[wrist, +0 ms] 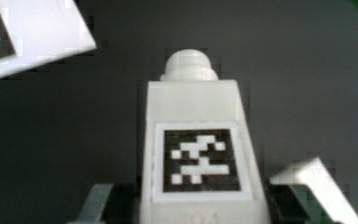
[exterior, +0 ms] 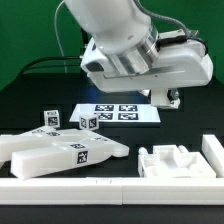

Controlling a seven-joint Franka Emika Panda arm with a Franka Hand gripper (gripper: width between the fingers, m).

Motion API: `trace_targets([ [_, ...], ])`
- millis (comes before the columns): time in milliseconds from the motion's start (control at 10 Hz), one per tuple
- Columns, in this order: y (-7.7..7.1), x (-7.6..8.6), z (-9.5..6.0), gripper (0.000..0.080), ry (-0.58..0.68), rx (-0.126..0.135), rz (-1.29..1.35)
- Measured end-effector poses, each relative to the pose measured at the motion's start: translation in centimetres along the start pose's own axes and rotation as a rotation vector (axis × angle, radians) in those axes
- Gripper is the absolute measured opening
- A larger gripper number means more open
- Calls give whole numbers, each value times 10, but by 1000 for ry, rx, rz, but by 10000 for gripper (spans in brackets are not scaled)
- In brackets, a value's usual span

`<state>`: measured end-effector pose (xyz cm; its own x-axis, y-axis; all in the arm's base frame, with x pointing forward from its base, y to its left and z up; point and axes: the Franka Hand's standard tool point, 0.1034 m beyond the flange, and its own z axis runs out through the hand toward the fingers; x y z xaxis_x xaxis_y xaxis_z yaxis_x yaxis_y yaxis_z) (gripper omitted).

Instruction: Assemble chair

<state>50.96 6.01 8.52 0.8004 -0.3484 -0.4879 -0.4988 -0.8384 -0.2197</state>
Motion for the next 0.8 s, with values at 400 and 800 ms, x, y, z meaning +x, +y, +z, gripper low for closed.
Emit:
trace_targets([
  [400,-25,29,-70,284,200,24,-107],
  [800,-31,42,-78,284,524,26,-130],
])
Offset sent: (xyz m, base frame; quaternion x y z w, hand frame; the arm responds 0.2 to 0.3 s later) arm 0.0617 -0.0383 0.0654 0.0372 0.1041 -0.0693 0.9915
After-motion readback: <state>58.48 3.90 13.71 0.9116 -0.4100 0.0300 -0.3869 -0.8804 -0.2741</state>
